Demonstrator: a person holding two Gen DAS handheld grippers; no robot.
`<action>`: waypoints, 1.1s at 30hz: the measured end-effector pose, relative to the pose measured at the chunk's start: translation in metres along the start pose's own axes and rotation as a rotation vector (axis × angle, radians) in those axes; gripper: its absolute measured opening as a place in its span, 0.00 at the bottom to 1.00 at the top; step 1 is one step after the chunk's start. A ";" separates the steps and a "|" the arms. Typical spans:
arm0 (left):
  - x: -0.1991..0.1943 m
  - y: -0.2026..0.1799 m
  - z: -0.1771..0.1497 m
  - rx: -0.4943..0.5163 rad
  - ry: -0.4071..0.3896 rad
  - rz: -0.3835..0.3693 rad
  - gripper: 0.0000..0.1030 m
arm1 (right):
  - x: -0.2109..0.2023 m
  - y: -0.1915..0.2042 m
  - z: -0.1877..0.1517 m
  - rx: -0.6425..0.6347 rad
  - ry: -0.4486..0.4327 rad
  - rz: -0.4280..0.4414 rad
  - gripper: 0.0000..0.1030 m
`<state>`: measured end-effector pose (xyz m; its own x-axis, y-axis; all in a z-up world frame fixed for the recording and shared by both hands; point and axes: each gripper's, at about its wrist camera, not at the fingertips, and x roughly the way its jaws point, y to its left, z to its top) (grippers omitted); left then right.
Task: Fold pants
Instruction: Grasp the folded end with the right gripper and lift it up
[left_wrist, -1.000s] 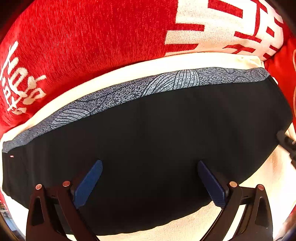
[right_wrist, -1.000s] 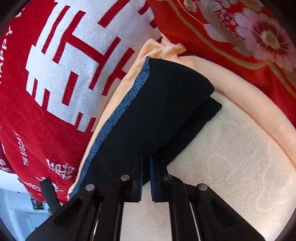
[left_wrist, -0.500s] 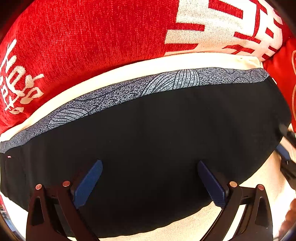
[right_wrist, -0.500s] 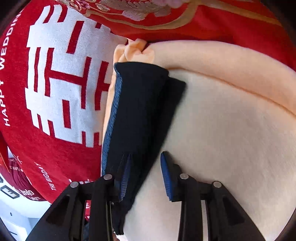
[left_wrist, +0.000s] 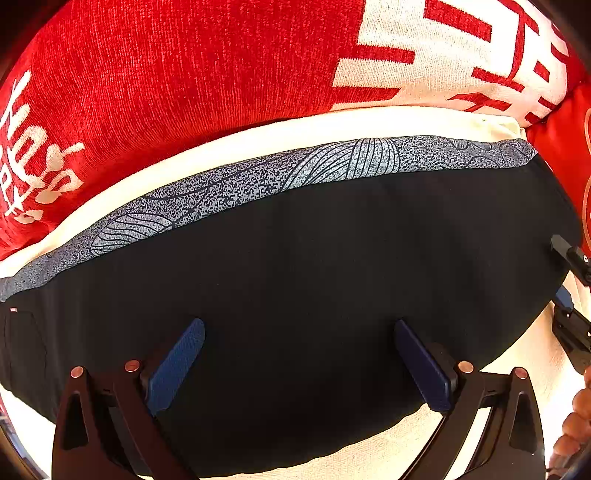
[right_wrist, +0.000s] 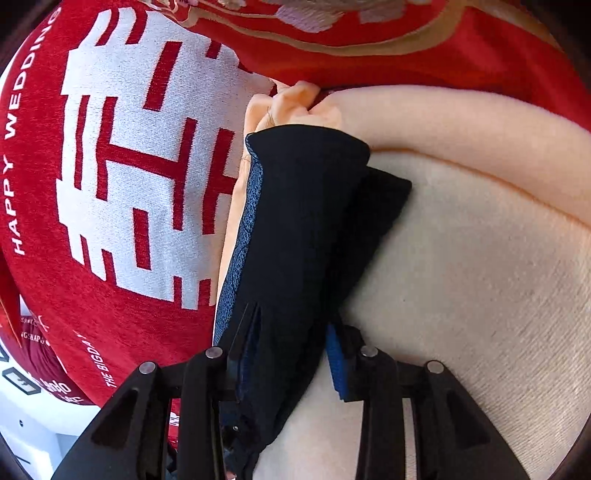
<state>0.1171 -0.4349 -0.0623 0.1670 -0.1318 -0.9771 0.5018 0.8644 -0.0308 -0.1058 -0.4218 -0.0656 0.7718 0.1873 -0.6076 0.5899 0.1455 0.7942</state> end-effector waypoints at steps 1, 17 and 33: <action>0.000 0.000 0.000 -0.002 0.002 0.001 1.00 | 0.003 0.001 0.003 0.005 0.008 0.011 0.37; 0.001 -0.019 0.003 -0.027 -0.093 -0.056 0.76 | -0.013 0.067 -0.009 -0.179 0.016 -0.007 0.14; -0.032 0.078 -0.028 -0.006 -0.149 -0.101 0.76 | 0.025 0.203 -0.130 -0.752 0.113 -0.186 0.14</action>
<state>0.1274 -0.3502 -0.0395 0.2402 -0.2884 -0.9269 0.5177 0.8458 -0.1291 0.0024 -0.2615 0.0809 0.6235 0.1869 -0.7592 0.3572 0.7956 0.4892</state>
